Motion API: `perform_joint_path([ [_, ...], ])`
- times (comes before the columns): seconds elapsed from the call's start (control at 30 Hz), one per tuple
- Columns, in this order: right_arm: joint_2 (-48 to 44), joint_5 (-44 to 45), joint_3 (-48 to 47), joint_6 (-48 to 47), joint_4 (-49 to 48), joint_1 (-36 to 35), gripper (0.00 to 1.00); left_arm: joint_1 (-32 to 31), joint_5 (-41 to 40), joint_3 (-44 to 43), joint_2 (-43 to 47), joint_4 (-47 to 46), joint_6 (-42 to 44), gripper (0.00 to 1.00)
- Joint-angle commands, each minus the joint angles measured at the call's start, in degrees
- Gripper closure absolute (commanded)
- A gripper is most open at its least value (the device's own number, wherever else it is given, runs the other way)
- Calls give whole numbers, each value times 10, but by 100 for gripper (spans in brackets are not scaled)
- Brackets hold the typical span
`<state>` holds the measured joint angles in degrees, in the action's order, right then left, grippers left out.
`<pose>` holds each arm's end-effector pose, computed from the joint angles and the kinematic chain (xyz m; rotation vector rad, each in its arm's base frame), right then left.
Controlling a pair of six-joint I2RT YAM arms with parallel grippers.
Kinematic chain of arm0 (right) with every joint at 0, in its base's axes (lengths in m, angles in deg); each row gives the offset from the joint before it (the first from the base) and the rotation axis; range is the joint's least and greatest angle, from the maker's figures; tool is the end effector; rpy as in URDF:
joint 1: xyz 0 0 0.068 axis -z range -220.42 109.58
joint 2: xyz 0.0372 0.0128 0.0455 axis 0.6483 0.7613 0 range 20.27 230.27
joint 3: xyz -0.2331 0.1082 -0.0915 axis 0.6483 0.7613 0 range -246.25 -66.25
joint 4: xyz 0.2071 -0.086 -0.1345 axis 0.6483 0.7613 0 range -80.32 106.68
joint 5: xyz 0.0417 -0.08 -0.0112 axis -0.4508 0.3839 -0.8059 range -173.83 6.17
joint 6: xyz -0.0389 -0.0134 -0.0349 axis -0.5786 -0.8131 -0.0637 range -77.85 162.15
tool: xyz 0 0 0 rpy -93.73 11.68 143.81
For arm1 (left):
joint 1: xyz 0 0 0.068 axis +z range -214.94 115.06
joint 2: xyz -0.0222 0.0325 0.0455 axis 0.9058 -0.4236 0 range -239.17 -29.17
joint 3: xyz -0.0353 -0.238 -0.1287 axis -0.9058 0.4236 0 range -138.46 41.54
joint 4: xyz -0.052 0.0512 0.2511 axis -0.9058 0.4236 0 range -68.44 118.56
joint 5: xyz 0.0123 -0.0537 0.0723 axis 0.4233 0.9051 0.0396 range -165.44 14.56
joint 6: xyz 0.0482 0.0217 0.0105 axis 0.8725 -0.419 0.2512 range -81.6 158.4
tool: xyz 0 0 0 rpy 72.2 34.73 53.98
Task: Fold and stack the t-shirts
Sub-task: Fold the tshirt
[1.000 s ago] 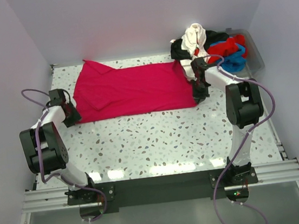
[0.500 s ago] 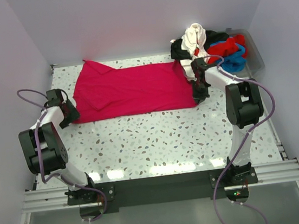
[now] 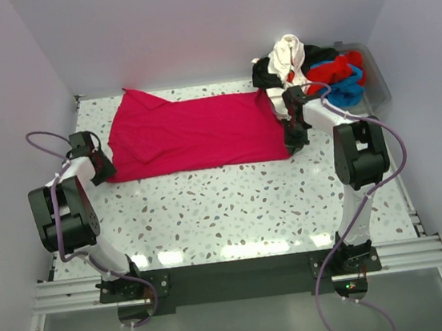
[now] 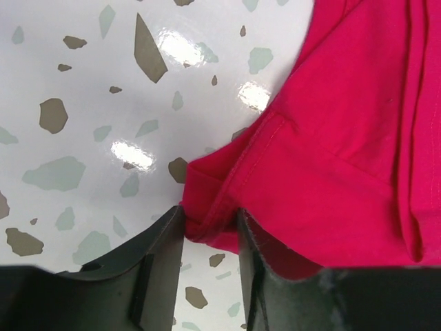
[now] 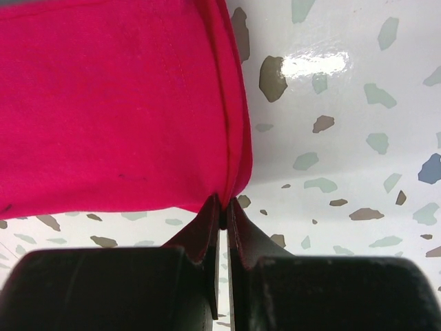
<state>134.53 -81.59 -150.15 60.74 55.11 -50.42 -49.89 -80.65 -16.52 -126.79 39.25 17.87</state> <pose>0.3913 0.0676 0.1759 0.2235 2.8829 0.0343 0.3289 0.0916 0.1734 -0.8165 2.4323 0.0805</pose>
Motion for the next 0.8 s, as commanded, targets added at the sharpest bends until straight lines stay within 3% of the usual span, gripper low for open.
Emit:
perform_joint_path([
  [0.0,-7,-6,6,-1,4,2,100,3,13,-3,-7,-35,-4,60],
  [0.23,-7,-7,12,0,2,2,100,4,15,-1,-13,-31,1,87],
  [0.27,-6,-6,12,0,1,1,100,4,13,-1,-12,-27,3,98],
  [0.77,-48,41,38,-18,38,2,100,14,-81,-19,45,26,36,100],
])
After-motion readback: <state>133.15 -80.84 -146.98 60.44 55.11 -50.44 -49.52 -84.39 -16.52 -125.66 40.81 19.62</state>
